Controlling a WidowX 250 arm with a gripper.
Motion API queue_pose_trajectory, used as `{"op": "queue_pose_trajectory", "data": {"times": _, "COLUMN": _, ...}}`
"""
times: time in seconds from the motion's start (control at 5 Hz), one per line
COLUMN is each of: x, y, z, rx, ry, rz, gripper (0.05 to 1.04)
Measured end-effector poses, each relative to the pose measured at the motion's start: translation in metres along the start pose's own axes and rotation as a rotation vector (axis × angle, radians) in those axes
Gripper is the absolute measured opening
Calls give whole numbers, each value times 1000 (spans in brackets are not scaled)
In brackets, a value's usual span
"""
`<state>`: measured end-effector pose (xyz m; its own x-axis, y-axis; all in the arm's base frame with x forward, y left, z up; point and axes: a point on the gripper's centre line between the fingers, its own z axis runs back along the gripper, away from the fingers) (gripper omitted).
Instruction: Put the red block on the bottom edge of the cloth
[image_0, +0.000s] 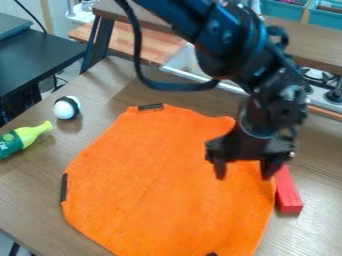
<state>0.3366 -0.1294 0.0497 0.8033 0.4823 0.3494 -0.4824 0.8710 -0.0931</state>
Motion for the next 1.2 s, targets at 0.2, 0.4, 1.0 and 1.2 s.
{"op": "queue_pose_trajectory", "data": {"times": 0.2, "x": -7, "y": -19, "z": 7, "rx": -47, "ry": -11, "rz": 68, "gripper": 1001}}
{"op": "queue_pose_trajectory", "data": {"times": 0.4, "x": -15, "y": -34, "z": -6, "rx": -71, "ry": 24, "rz": 86, "gripper": 1001}}
{"op": "queue_pose_trajectory", "data": {"times": 1.0, "x": -30, "y": -61, "z": -32, "rx": -140, "ry": 22, "rz": 41, "gripper": 1001}}
{"op": "queue_pose_trajectory", "data": {"times": 1.2, "x": -28, "y": -64, "z": -32, "rx": -150, "ry": 10, "rz": 58, "gripper": 1001}}
